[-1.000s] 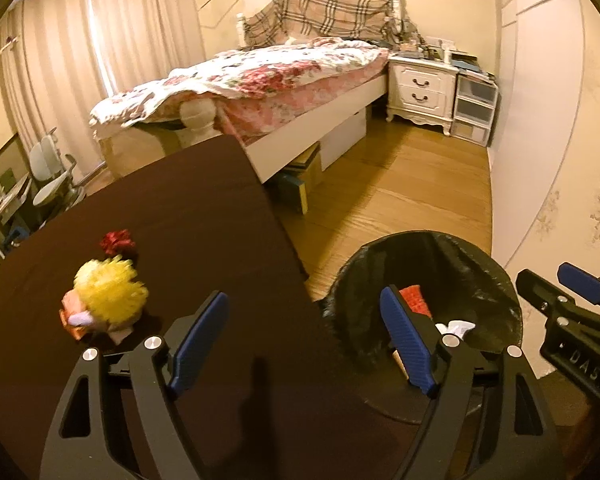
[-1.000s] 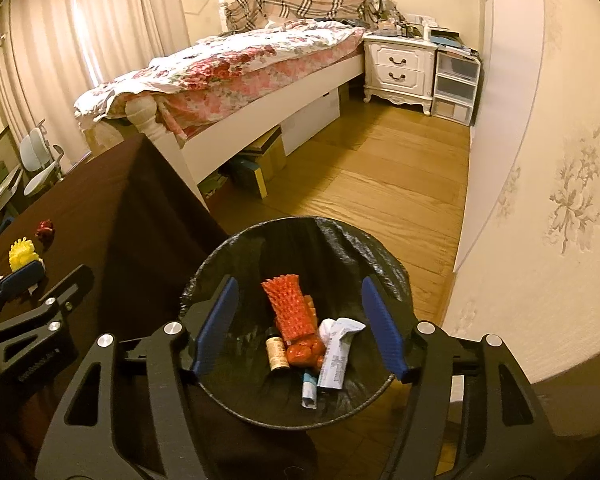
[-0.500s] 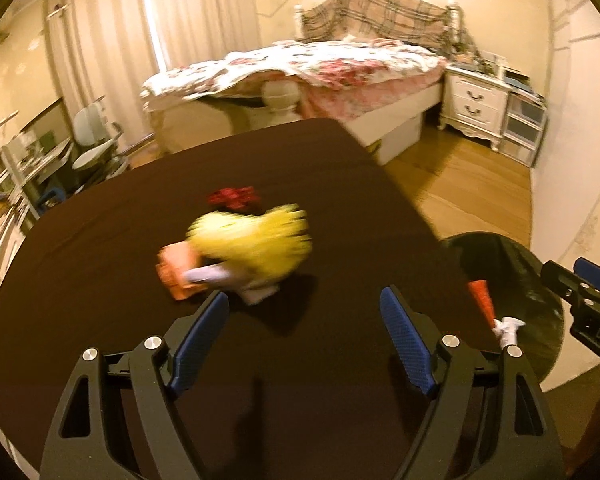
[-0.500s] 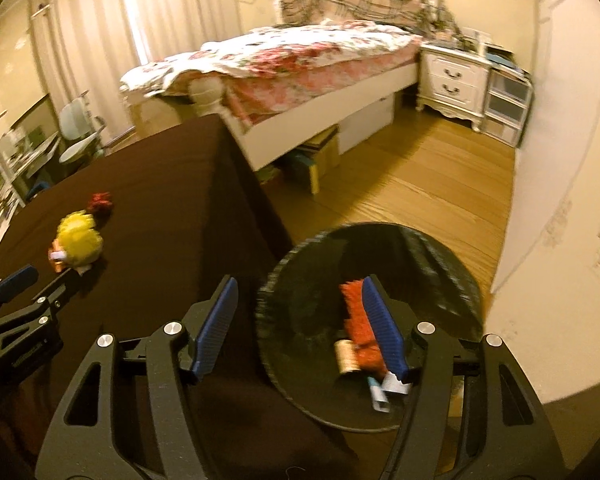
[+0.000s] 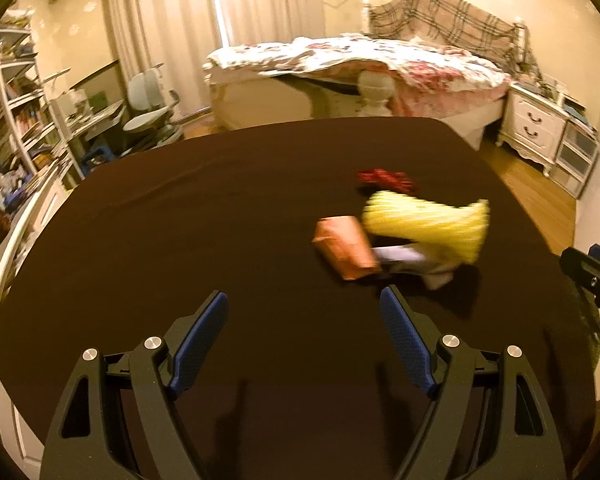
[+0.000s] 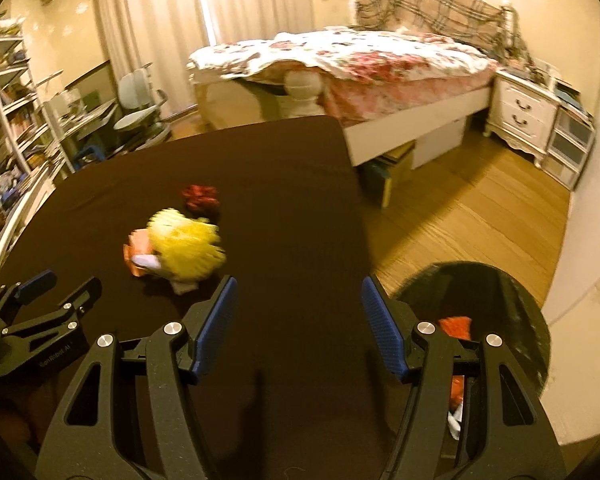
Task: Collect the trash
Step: 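Move both open tools back over the remaining trash on the table, then grasp the yellow foam net sleeve with the right tool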
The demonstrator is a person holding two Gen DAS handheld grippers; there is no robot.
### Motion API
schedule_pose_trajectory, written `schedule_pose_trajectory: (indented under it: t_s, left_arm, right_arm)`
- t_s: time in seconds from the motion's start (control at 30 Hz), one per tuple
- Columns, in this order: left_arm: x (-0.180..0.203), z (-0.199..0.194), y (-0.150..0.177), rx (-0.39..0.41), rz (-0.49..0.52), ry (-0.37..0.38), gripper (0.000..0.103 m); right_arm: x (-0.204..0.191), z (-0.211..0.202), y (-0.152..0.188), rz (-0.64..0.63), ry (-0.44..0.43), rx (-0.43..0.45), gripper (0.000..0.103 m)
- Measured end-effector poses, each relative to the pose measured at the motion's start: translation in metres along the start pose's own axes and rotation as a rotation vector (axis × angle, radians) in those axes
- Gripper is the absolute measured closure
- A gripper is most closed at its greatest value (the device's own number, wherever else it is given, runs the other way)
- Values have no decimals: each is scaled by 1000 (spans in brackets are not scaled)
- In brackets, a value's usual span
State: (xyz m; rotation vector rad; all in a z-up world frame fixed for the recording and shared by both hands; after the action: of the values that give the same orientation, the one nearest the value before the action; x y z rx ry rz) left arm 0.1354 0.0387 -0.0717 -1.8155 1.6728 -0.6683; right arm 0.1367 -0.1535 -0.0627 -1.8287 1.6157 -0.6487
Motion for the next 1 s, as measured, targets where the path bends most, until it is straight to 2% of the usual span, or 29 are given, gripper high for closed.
schedule_pose_trajectory:
  t_s: [0.3, 0.53, 0.77, 0.9, 1.0]
  left_arm:
    - [-48, 9, -4, -13, -72, -46, 25]
    - [-67, 18, -7, -27, -115, -58, 25]
    - [-74, 22, -6, -34, -134, -45, 25]
    - [-73, 25, -4, -41, -135, -32, 25]
    - [-73, 27, -3, -45, -135, -28, 25]
  right_arm:
    - [-48, 25, -21, -77, -70, -21, 40]
    - [-74, 42, -37, -123, -101, -34, 40]
    - [-78, 64, -41, -151, -86, -66, 40]
    - [-75, 76, -31, -161, -84, -102, 40]
    - [-76, 79, -27, -158, -86, -117, 51]
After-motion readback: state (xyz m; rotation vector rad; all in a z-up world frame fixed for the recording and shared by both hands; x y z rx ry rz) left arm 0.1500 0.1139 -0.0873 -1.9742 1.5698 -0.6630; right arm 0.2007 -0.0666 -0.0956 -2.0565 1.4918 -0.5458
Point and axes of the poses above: each gripper's, at about its wrist camera, not at the fingertips, and z roughly the way its jaws point, x to its right, y to its underside, the point moved 8 cm from there along z, roughly the way its jaws point, and after that the axes turned 7 degrees about -z, right-handed, at the moved point
